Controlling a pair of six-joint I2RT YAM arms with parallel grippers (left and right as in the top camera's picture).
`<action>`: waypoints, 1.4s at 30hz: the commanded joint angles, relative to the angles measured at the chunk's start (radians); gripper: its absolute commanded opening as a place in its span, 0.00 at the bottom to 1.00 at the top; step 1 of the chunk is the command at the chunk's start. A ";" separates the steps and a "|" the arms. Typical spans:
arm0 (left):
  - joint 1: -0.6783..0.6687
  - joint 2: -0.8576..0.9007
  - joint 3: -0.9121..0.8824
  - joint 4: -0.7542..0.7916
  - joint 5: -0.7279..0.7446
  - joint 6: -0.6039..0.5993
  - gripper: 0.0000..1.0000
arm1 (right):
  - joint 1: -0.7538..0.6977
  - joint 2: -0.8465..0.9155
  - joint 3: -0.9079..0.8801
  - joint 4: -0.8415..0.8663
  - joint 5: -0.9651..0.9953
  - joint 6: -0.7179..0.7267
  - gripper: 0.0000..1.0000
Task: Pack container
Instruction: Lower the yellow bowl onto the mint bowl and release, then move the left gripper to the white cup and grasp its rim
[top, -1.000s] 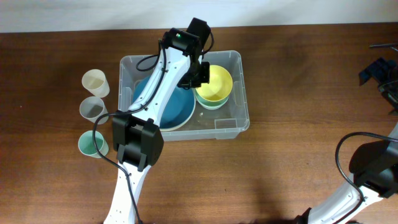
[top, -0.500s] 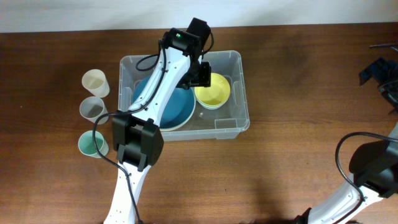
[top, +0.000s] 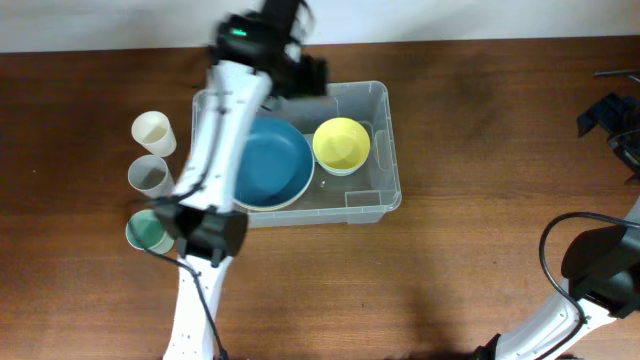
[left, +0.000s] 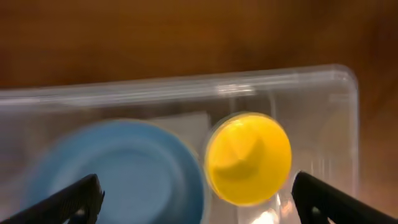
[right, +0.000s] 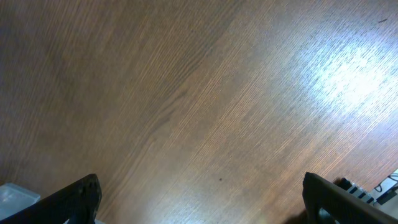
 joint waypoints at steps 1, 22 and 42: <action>0.136 -0.092 0.158 -0.084 -0.093 0.026 0.99 | -0.003 0.000 0.000 -0.002 -0.002 -0.003 0.99; 0.586 -0.126 -0.213 -0.055 -0.074 0.258 0.99 | -0.003 0.000 0.000 -0.002 -0.002 -0.003 0.99; 0.612 -0.118 -0.640 0.275 -0.074 0.256 0.95 | -0.003 0.000 0.000 -0.002 -0.002 -0.003 0.99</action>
